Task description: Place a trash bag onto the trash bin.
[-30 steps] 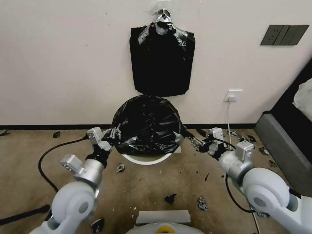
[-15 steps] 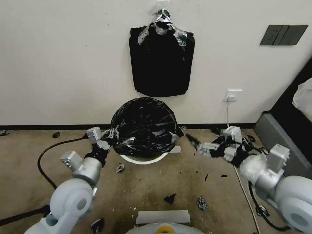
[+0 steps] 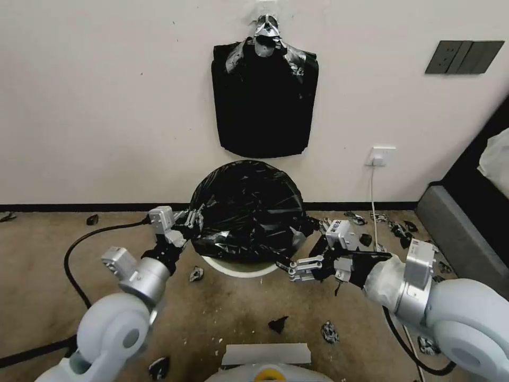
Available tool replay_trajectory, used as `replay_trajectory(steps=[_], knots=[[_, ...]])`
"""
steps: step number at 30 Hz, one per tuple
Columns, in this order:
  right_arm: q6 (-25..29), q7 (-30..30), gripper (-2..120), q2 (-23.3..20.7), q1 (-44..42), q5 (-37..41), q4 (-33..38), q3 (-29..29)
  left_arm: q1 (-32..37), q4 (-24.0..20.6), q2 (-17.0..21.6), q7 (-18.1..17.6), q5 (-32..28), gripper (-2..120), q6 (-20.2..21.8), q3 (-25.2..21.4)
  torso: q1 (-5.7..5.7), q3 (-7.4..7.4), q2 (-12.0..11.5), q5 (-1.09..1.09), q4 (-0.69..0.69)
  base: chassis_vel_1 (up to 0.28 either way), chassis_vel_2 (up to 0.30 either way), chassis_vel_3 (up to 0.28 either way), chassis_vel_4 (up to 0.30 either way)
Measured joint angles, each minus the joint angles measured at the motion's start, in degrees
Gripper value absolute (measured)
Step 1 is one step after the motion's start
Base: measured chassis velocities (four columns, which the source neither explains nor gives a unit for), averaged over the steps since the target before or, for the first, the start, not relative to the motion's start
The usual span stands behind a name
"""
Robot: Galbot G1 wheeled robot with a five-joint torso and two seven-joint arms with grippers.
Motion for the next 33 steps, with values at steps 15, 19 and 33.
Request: replay_trajectory(steps=[15, 19, 33], knots=[[-1.6, -0.4, 37, -2.5, 1.0, 1.5, -1.9, -1.3, 0.1, -0.3, -0.3, 0.3, 0.8, 6, 0.0, 0.7, 0.0, 0.0, 0.0, 0.0, 0.0, 0.0, 0.0, 0.0, 0.0], [-1.6, -0.8, 24, -2.8, 1.2, 1.5, -1.8, -1.6, 0.1, -0.5, -0.3, 0.3, 0.6, 6, 0.0, 0.8, 0.0, 0.0, 0.0, 0.0, 0.0, 0.0, 0.0, 0.0, 0.0], [3.9, -6.9, 0, -4.6, 0.2, -1.6, -2.2, -2.0, -0.7, -2.4, -0.2, -2.9, -5.3, 6, 2.6, 0.0, 0.0, 0.0, 0.0, 0.0, -0.01, 0.0, 0.0, 0.0, 0.0]])
